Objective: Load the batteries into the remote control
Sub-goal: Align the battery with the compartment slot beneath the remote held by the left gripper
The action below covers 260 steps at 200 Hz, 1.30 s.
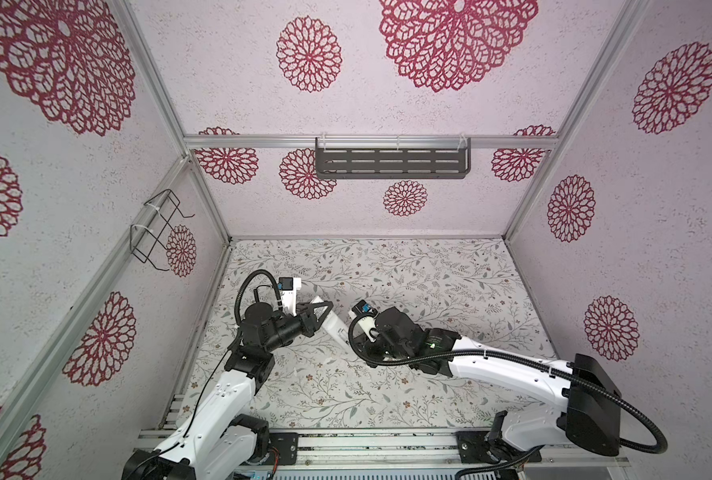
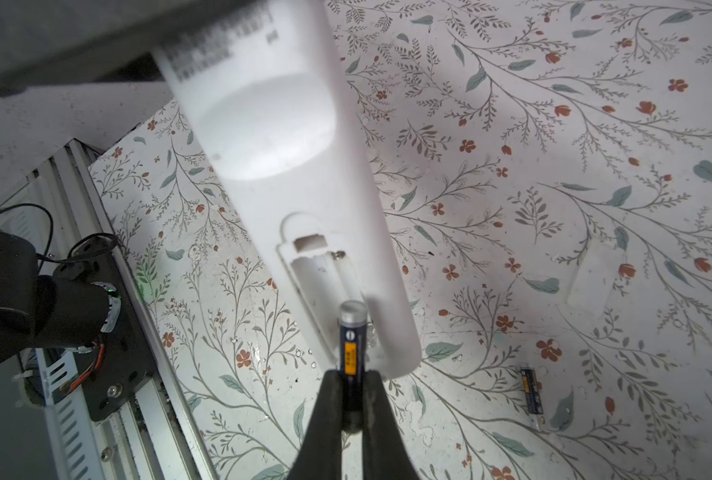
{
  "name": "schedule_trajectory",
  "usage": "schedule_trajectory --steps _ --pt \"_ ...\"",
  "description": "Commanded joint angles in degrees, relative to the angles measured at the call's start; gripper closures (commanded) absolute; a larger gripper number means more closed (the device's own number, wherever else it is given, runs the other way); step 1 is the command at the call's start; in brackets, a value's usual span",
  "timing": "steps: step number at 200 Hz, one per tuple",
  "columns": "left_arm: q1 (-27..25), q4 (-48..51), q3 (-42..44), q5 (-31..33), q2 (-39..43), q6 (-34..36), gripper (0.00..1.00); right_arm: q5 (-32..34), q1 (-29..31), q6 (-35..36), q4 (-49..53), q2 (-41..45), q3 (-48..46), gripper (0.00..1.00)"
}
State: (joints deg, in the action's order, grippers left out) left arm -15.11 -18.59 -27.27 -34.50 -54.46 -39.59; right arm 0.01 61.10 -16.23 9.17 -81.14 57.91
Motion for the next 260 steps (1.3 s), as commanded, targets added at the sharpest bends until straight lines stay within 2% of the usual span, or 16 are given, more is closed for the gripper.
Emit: schedule_trajectory --steps 1,76,183,212,238,260 --pt "-0.4 -1.1 -0.5 0.3 0.5 0.7 1.00 -0.5 -0.1 -1.1 -0.8 -0.7 1.9 0.92" --pt "-0.4 -0.7 -0.5 -0.4 0.2 0.3 1.00 1.7 0.2 0.5 1.3 -3.9 5.5 0.92" --pt "-0.3 0.9 -2.3 -3.8 0.7 -3.6 1.00 8.8 0.7 2.9 14.1 -9.6 15.0 0.93" --pt "1.8 0.5 -2.2 -5.3 1.9 -5.9 1.00 9.2 0.9 4.4 16.4 -9.6 16.0 0.93" --pt "4.7 -2.8 -1.4 -8.1 2.4 -9.3 1.00 9.3 0.9 5.3 18.8 -10.0 17.4 0.93" --pt "5.2 -5.9 -1.3 -10.4 1.2 -11.6 1.00 10.1 0.9 6.0 19.4 -10.3 18.3 0.93"
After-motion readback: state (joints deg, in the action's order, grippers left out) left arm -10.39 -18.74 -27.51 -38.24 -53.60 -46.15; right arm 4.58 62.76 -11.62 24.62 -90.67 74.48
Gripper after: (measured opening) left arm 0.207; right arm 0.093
